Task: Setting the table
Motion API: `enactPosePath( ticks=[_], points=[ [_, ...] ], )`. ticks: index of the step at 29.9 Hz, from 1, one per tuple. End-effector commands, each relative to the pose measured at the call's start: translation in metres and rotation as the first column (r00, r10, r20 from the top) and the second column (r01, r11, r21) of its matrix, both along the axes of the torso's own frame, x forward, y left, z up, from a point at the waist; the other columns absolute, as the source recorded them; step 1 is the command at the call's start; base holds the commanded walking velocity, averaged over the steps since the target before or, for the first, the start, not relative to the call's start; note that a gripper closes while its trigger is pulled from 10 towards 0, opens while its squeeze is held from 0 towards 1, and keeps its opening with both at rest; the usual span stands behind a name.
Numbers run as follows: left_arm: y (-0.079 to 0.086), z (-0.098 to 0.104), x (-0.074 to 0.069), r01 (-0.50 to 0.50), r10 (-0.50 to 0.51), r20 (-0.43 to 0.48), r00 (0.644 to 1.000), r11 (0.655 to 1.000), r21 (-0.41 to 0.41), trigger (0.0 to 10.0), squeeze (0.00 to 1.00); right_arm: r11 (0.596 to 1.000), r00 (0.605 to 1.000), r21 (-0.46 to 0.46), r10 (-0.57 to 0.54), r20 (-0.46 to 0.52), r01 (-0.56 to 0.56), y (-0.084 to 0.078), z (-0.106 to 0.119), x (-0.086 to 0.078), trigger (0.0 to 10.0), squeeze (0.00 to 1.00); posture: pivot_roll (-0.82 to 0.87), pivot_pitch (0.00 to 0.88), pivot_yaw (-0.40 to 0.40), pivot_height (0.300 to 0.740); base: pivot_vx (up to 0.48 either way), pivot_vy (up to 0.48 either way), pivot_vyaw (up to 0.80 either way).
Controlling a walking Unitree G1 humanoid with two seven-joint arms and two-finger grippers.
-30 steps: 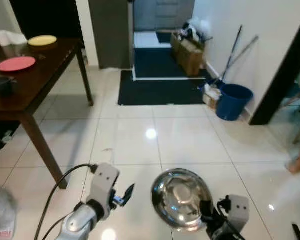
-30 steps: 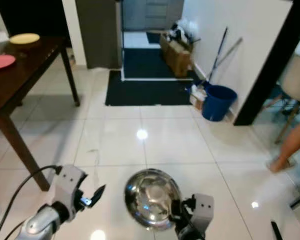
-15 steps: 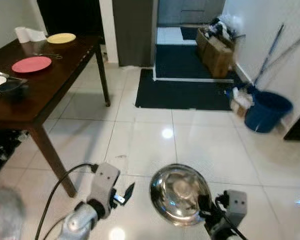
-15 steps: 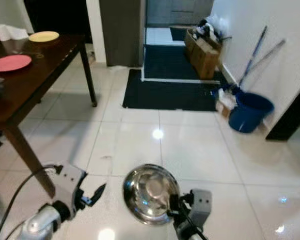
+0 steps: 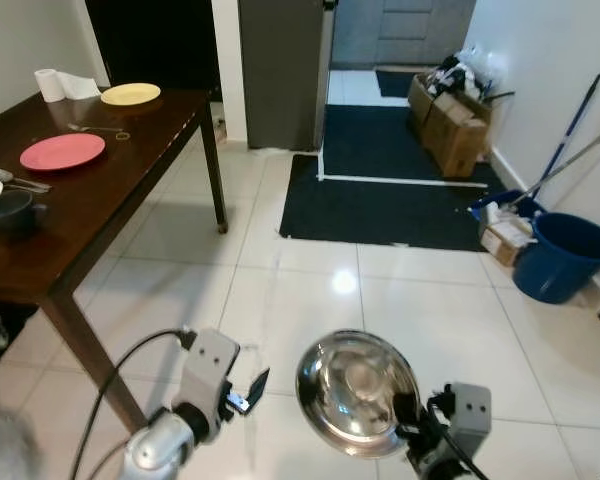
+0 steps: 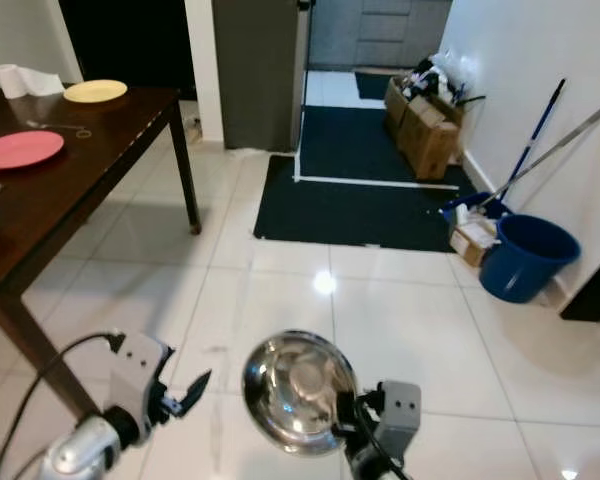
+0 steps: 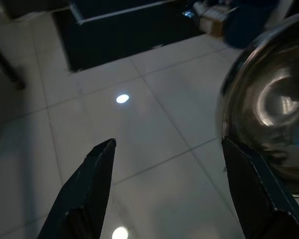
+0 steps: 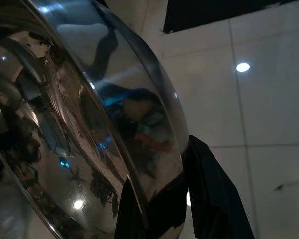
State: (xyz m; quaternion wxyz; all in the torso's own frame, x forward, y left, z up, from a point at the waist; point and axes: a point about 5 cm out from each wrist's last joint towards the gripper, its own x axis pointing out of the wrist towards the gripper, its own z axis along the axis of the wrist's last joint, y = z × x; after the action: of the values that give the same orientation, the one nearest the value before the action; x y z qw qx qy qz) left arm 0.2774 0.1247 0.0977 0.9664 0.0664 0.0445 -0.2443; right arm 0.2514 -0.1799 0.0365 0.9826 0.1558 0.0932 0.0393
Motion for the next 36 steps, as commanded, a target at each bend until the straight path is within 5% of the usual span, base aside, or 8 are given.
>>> enactPosePath(
  ticks=[1,36],
  points=[
    [0.0057,-0.0055,-0.0028,-0.01,0.011,-0.021,1.0,1.0,0.02,10.0,0.0,1.0,1.0,0.009,-0.008,0.008,0.008,0.0002,0.0003,-0.0006,10.0,0.0,0.01,0.08,0.073,0.74,0.48,0.0,-0.64],
    [0.0065,-0.0063,-0.0026,-0.004,0.005,-0.024,1.0,1.0,0.022,10.0,0.0,1.0,1.0,-0.006,-0.02,0.019,0.02,-0.0032,0.0018,0.0,10.0,0.0,0.01,0.08,0.08,0.74,0.48,0.0,-0.06]
  ],
)
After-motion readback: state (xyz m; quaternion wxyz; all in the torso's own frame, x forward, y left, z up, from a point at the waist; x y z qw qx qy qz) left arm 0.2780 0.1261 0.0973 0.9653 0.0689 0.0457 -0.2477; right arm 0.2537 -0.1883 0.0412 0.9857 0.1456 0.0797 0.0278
